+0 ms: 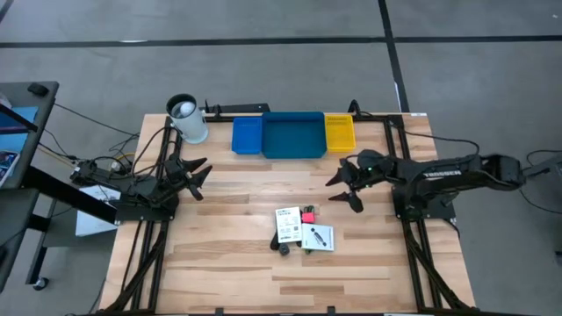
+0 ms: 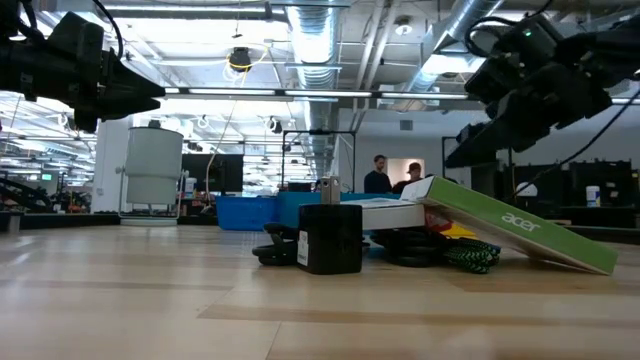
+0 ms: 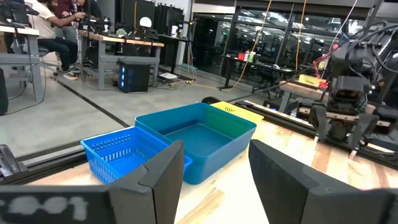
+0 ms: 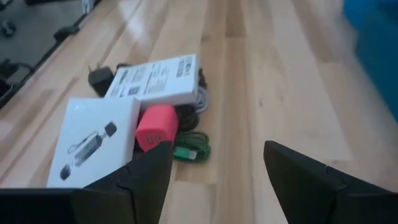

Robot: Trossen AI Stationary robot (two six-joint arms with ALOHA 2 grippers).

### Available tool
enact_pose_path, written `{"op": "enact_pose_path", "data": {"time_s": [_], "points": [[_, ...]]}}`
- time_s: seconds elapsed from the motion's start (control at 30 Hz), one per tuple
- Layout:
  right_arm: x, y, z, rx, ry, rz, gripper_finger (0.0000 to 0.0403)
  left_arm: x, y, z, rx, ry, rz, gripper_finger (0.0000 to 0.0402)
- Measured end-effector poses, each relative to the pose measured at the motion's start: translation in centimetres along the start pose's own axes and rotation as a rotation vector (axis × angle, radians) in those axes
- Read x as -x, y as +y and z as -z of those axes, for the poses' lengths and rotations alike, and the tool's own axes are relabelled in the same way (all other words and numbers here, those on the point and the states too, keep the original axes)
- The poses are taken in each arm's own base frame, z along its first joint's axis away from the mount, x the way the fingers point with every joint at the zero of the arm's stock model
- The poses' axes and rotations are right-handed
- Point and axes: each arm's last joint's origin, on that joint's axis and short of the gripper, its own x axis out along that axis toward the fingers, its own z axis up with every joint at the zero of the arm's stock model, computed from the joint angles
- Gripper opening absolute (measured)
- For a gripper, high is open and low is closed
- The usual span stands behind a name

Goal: Pick and place items into bin
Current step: Put the pink charger adapter into the yellow basket

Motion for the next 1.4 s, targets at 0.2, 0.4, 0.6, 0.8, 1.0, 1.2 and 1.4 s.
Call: {"op": "enact_pose_path", "data": {"time_s": [0.2, 0.4, 0.6, 0.8, 1.0, 1.2, 1.4], "points": [[-1.5, -0.7, 0.1, 0.017, 0.076, 0.028, 0.0248, 0.0, 0.0, 0.0, 0.0, 0.0, 0.0, 0.0171], [-3.0, -0.3, -0.5, 0.01, 0.118, 0.075, 0.0248, 0.0, 0.0, 0.0, 0.0, 0.0, 0.0, 0.0171], [-3.9, 0.8, -1.1, -0.025, 0.128, 0.08, 0.0248, 0.0, 0.0, 0.0, 0.0, 0.0, 0.0, 0.0171], [-4.3, 2.3, -1.6, -0.066, 0.129, 0.062, 0.0248, 0.0, 0.0, 0.0, 0.0, 0.0, 0.0, 0.0171], [-4.6, 3.7, -1.5, -0.095, 0.145, 0.076, 0.0248, 0.0, 0.0, 0.0, 0.0, 0.0, 0.0, 0.0171], [-4.7, 4.6, -1.0, -0.117, 0.188, 0.135, 0.0248, 0.0, 0.0, 0.0, 0.0, 0.0, 0.0, 0.0171], [-4.7, 5.0, -1.0, -0.144, 0.184, 0.144, 0.0248, 0.0, 0.0, 0.0, 0.0, 0.0, 0.0, 0.0171]]}}
